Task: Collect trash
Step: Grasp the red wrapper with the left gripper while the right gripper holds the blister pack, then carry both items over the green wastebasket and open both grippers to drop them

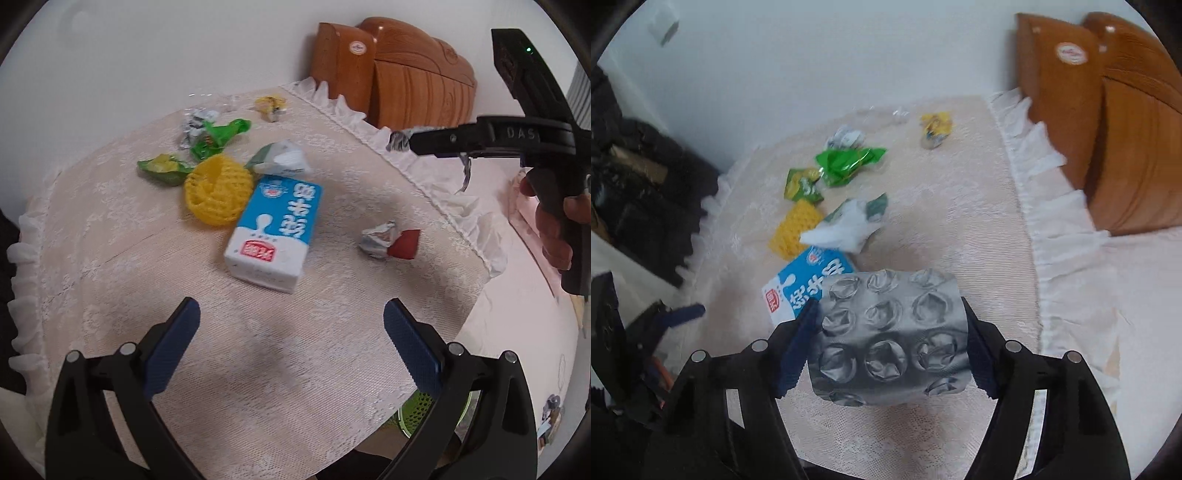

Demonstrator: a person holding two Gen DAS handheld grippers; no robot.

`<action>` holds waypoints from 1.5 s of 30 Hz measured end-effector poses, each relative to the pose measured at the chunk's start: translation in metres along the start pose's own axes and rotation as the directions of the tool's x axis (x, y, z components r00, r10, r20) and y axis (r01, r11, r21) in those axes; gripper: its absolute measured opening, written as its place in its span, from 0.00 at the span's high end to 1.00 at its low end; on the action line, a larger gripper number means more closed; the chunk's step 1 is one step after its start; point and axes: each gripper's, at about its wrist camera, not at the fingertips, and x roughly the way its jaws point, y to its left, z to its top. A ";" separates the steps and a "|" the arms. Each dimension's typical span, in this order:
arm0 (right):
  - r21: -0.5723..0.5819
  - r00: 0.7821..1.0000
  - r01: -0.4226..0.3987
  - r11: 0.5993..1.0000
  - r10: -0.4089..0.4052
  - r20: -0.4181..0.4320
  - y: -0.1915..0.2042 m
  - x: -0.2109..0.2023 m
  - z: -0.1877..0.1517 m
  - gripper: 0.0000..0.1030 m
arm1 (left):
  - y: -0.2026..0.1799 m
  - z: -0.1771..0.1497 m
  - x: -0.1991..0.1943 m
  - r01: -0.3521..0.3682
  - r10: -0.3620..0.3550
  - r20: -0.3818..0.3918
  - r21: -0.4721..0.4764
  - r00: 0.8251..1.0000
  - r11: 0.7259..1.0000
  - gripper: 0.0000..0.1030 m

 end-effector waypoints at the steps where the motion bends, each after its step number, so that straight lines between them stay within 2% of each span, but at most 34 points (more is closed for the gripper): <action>1: 0.033 0.999 0.013 0.999 -0.014 0.033 -0.005 -0.011 -0.004 0.29 | -0.011 0.003 0.005 0.016 -0.016 0.004 0.023 1.000 1.000 0.07; 3: 0.088 0.995 0.045 0.995 -0.053 0.089 -0.014 -0.033 -0.015 0.29 | -0.033 0.010 0.016 0.037 -0.038 0.010 0.065 0.999 0.997 0.07; 6: 0.163 0.988 0.046 0.986 -0.069 0.135 -0.028 -0.057 -0.039 0.29 | -0.062 0.019 0.042 0.033 -0.033 0.005 0.123 0.999 0.992 0.07; 9: 0.217 0.988 0.025 0.976 -0.057 0.144 -0.045 -0.068 -0.061 0.29 | -0.083 0.029 0.071 -0.009 0.011 -0.013 0.176 1.000 0.984 0.08; 13: 0.267 0.989 0.000 0.964 -0.039 0.143 -0.062 -0.076 -0.089 0.29 | -0.101 0.036 0.099 -0.041 0.052 -0.045 0.220 0.998 0.975 0.16; 15: 0.290 0.989 -0.010 0.957 -0.034 0.146 -0.069 -0.077 -0.101 0.29 | -0.105 0.036 0.107 -0.060 0.075 -0.056 0.237 0.996 0.970 0.17; 17: 0.314 0.988 -0.026 0.949 -0.023 0.152 -0.076 -0.078 -0.111 0.29 | -0.109 0.036 0.117 -0.082 0.103 -0.068 0.261 0.992 0.962 0.26; 20: 0.340 0.987 -0.044 0.939 -0.013 0.163 -0.083 -0.080 -0.122 0.29 | -0.110 0.040 0.119 -0.061 0.082 -0.073 0.260 0.994 0.964 0.40; 21: 0.349 0.986 -0.052 0.936 -0.008 0.167 -0.085 -0.081 -0.126 0.29 | -0.111 0.041 0.119 -0.054 0.078 -0.079 0.269 0.994 0.962 0.50; 24: 0.370 0.984 -0.071 0.926 0.004 0.180 -0.088 -0.081 -0.135 0.29 | -0.111 0.043 0.120 -0.060 0.088 -0.082 0.296 0.993 0.953 0.63; 25: 0.376 0.983 -0.072 0.924 0.002 0.183 -0.089 -0.081 -0.137 0.29 | -0.109 0.044 0.120 -0.058 0.087 -0.085 0.297 0.993 0.953 0.65; 30: 0.411 0.979 -0.080 0.908 -0.006 0.205 -0.090 -0.081 -0.147 0.29 | -0.104 0.044 0.111 -0.035 0.068 -0.101 0.296 0.993 0.955 0.66; 33: 0.432 0.976 -0.056 0.900 -0.042 0.215 -0.086 -0.085 -0.155 0.29 | -0.108 0.043 0.093 -0.005 0.037 -0.103 0.298 0.994 0.955 0.66; 37: 0.466 0.969 0.030 0.884 -0.140 0.204 -0.075 -0.101 -0.178 0.29 | -0.128 0.038 0.056 0.080 -0.053 -0.095 0.308 0.994 0.948 0.66; 41: 0.537 0.958 0.113 0.836 -0.235 0.165 -0.063 -0.123 -0.221 0.29 | -0.168 0.019 0.031 0.183 -0.147 -0.120 0.382 0.982 0.906 0.66; 45: 0.604 0.933 0.226 0.764 -0.347 0.090 -0.055 -0.136 -0.273 0.29 | -0.213 -0.011 0.024 0.282 -0.219 -0.187 0.469 0.958 0.837 0.66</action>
